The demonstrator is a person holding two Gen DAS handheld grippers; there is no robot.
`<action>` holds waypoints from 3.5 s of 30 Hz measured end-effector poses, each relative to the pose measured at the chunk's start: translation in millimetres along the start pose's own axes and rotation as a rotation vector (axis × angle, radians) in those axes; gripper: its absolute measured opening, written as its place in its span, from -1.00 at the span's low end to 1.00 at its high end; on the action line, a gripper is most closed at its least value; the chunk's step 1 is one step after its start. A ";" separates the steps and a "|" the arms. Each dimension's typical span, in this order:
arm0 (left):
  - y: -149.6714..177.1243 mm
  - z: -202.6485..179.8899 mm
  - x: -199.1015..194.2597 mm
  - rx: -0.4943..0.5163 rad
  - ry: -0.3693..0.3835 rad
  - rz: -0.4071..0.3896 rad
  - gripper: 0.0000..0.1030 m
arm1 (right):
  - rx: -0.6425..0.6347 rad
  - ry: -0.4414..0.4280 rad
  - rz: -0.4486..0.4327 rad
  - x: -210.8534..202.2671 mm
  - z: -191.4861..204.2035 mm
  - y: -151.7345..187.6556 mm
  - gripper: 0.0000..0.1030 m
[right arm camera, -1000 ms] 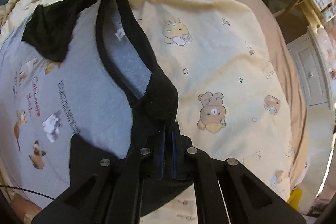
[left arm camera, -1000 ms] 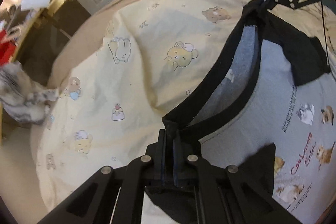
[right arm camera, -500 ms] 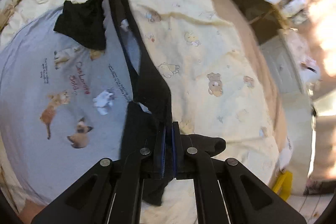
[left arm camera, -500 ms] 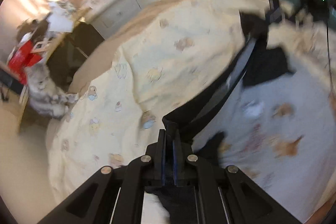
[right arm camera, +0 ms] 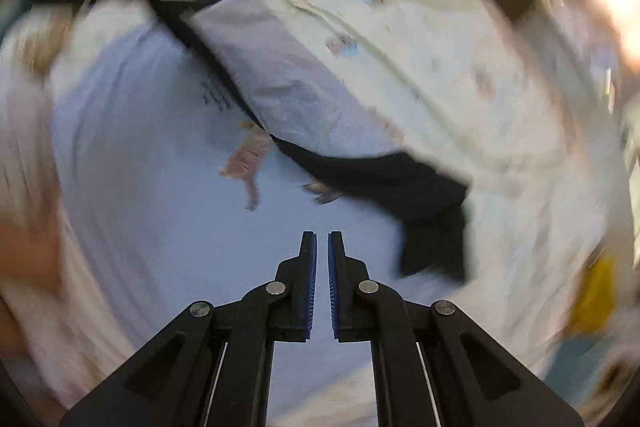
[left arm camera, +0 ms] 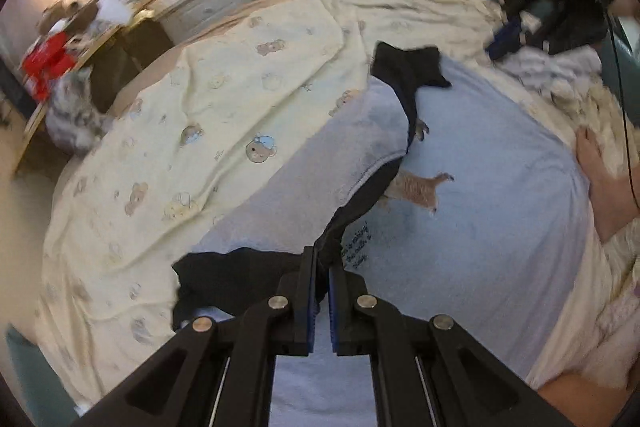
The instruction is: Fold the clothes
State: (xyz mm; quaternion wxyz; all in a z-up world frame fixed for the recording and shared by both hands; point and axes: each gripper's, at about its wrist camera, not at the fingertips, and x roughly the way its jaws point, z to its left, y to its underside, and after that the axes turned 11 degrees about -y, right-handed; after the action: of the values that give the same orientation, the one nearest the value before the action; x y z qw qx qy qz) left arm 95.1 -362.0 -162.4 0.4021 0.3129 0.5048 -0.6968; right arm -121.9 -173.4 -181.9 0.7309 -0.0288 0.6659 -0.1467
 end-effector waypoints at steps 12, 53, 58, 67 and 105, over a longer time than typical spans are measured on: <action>-29.1 44.6 -10.6 -0.144 0.057 -0.119 -0.91 | 0.737 -0.402 -0.518 79.6 -74.2 58.9 -0.15; -46.2 64.8 4.6 -0.243 0.124 -0.130 -0.91 | 1.114 -0.803 -1.198 96.2 -88.8 93.5 -0.06; -32.0 51.7 2.6 -0.239 0.142 -0.125 -0.91 | 0.940 -0.565 -0.936 57.6 -88.9 75.1 -0.95; 8.8 24.7 -10.9 -0.220 0.191 -0.086 -0.91 | 0.734 -0.343 -0.630 11.4 -57.3 73.2 -0.96; 192.0 -60.0 21.8 -0.570 0.427 0.365 0.00 | 1.017 -0.374 -0.307 50.4 63.1 232.0 -0.35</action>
State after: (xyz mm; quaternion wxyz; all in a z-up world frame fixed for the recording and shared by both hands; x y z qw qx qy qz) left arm 254.6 -342.1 -285.2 0.4760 0.4112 0.6861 -0.3654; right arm -15.6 25.9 -278.6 0.7288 0.2051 0.3585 -0.5462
